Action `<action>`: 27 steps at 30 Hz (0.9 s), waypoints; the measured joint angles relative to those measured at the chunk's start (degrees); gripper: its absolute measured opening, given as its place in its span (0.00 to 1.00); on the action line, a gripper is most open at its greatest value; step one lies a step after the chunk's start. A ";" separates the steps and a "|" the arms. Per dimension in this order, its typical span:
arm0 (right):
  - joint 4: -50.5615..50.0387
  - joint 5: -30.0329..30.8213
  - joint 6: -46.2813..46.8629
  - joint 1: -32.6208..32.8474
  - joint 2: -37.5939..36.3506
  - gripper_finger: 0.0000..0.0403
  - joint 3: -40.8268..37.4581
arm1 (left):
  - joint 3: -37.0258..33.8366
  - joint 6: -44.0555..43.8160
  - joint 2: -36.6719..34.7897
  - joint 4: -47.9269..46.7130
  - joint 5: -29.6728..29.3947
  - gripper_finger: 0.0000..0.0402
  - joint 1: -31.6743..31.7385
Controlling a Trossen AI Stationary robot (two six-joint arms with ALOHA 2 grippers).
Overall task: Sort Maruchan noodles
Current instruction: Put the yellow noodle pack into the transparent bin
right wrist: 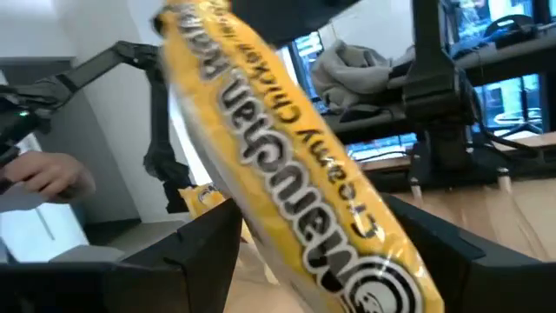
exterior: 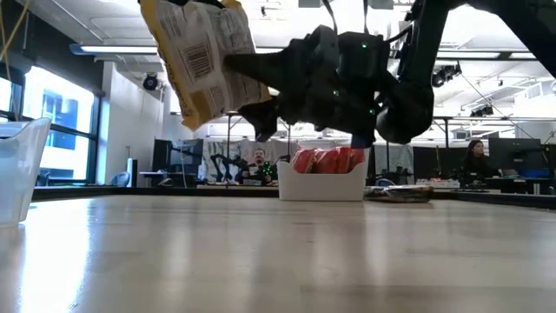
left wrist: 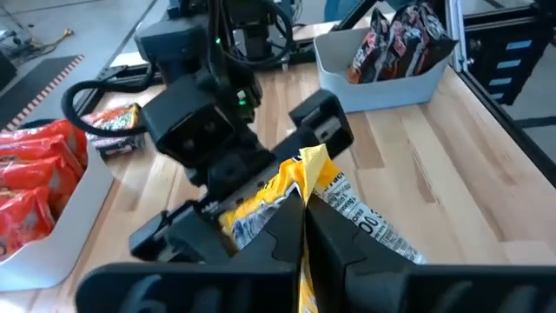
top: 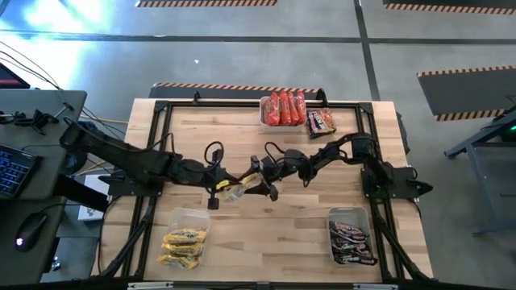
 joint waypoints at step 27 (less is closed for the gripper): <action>5.99 -3.42 0.73 0.02 0.00 0.22 -1.39 | -0.04 -4.48 -2.62 -1.52 -5.13 0.00 -1.65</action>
